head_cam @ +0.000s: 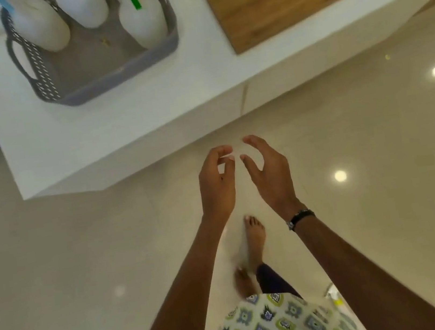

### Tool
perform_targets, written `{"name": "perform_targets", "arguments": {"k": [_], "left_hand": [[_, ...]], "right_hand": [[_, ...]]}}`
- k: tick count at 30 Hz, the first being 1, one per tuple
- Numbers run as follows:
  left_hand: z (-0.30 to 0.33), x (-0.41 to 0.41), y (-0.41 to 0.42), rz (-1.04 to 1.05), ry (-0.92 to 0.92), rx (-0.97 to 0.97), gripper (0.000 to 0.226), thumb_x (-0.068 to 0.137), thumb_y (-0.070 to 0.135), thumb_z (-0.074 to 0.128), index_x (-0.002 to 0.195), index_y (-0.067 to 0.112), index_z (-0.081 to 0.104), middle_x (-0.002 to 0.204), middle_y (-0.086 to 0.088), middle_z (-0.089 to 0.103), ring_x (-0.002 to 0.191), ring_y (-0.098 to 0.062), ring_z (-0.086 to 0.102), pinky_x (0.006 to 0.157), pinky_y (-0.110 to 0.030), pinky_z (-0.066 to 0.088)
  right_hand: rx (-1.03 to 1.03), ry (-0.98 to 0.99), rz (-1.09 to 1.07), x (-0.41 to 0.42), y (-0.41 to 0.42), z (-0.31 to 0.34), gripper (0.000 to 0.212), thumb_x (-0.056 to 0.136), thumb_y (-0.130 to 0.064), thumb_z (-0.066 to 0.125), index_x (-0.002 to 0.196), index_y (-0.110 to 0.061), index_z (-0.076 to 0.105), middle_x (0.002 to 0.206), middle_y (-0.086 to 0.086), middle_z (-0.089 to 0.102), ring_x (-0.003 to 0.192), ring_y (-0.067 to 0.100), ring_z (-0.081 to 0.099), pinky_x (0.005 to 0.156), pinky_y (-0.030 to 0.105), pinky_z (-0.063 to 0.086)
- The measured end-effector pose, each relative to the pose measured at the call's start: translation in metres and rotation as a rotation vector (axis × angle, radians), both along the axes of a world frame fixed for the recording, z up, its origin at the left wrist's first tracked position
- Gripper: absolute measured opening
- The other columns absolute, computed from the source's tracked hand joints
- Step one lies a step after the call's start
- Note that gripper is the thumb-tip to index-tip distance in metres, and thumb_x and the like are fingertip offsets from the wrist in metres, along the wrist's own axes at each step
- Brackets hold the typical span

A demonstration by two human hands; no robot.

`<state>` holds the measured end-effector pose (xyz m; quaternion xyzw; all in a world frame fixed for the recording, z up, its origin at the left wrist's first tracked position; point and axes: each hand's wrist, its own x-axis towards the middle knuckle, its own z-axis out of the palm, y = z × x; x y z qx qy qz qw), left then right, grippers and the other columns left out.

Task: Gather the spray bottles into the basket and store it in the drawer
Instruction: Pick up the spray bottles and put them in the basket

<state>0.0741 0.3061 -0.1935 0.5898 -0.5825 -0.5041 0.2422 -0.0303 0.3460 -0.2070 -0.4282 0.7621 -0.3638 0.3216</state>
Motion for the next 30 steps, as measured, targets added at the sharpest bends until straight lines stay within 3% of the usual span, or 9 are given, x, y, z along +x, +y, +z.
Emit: {"name": "perform_targets", "arguments": {"k": [4, 9, 13, 18, 22, 24, 26, 28, 30], "left_hand": [[-0.018, -0.003, 0.071, -0.061, -0.031, 0.053, 0.015, 0.095, 0.016, 0.05, 0.106, 0.024, 0.057, 0.104, 0.017, 0.06, 0.095, 0.007, 0.056, 0.078, -0.005, 0.046], [-0.039, 0.001, 0.163, -0.161, -0.041, 0.085, 0.018, 0.096, 0.016, 0.049, 0.111, 0.016, 0.058, 0.111, 0.007, 0.063, 0.099, -0.003, 0.058, 0.079, -0.003, 0.045], [-0.053, 0.013, 0.246, -0.234, -0.084, 0.151, 0.017, 0.095, 0.015, 0.049, 0.11, 0.016, 0.059, 0.111, 0.005, 0.064, 0.098, -0.005, 0.059, 0.081, -0.008, 0.046], [-0.065, 0.022, 0.342, -0.305, -0.159, 0.298, 0.019, 0.092, 0.009, 0.049, 0.104, 0.017, 0.061, 0.107, 0.004, 0.066, 0.093, -0.01, 0.06, 0.08, -0.021, 0.047], [-0.097, 0.025, 0.41, -0.358, -0.315, 0.428, 0.019, 0.087, 0.03, 0.045, 0.098, 0.033, 0.06, 0.103, 0.006, 0.067, 0.096, -0.015, 0.059, 0.094, -0.035, 0.048], [-0.109, 0.022, 0.436, -0.348, -0.33, 0.52, 0.021, 0.089, 0.023, 0.046, 0.103, 0.026, 0.062, 0.107, 0.0, 0.066, 0.096, -0.015, 0.059, 0.093, -0.028, 0.045], [-0.121, 0.014, 0.458, -0.301, -0.333, 0.582, 0.023, 0.092, 0.011, 0.047, 0.109, 0.009, 0.062, 0.114, -0.007, 0.065, 0.102, -0.02, 0.06, 0.08, -0.011, 0.036], [-0.146, 0.005, 0.479, -0.193, -0.305, 0.598, 0.023, 0.094, 0.009, 0.047, 0.112, 0.004, 0.061, 0.116, -0.002, 0.06, 0.112, -0.019, 0.054, 0.072, 0.0, 0.026], [-0.173, -0.004, 0.506, -0.13, -0.28, 0.613, 0.023, 0.095, 0.01, 0.045, 0.111, 0.002, 0.06, 0.107, 0.011, 0.049, 0.104, -0.008, 0.043, 0.071, 0.011, 0.019]], "right_hand": [[0.045, -0.033, -0.039, 0.004, 0.079, -0.019, 0.034, 0.095, -0.017, 0.055, 0.128, -0.013, 0.053, 0.13, 0.0, 0.06, 0.121, 0.01, 0.054, 0.107, 0.026, 0.041], [0.064, 0.003, -0.071, -0.002, 0.179, -0.049, 0.031, 0.094, -0.016, 0.056, 0.124, -0.011, 0.056, 0.124, 0.0, 0.062, 0.112, 0.002, 0.054, 0.098, 0.008, 0.036], [0.129, -0.019, -0.132, -0.01, 0.268, -0.07, 0.026, 0.093, -0.013, 0.056, 0.119, -0.01, 0.058, 0.119, 0.001, 0.065, 0.11, 0.01, 0.059, 0.097, 0.021, 0.044], [0.296, -0.094, -0.181, -0.019, 0.377, -0.094, 0.026, 0.091, -0.011, 0.06, 0.116, -0.008, 0.058, 0.115, 0.006, 0.067, 0.109, 0.019, 0.062, 0.093, 0.028, 0.046], [0.516, -0.157, -0.241, -0.028, 0.454, -0.126, 0.031, 0.086, -0.002, 0.062, 0.117, -0.003, 0.057, 0.116, 0.013, 0.065, 0.11, 0.027, 0.06, 0.09, 0.029, 0.044], [0.631, -0.142, -0.222, -0.035, 0.492, -0.148, 0.034, 0.084, -0.003, 0.063, 0.118, -0.003, 0.057, 0.117, 0.015, 0.064, 0.11, 0.031, 0.059, 0.09, 0.034, 0.045], [0.732, -0.123, -0.205, -0.042, 0.528, -0.174, 0.038, 0.084, -0.006, 0.064, 0.121, -0.005, 0.055, 0.121, 0.014, 0.062, 0.111, 0.033, 0.057, 0.09, 0.039, 0.045], [0.794, -0.104, -0.155, -0.049, 0.56, -0.205, 0.046, 0.085, -0.01, 0.064, 0.128, -0.007, 0.05, 0.129, 0.013, 0.057, 0.117, 0.032, 0.053, 0.093, 0.039, 0.042], [0.834, -0.082, -0.087, -0.054, 0.586, -0.24, 0.059, 0.084, -0.013, 0.066, 0.137, -0.008, 0.042, 0.139, 0.013, 0.049, 0.126, 0.031, 0.045, 0.1, 0.04, 0.038]]}}
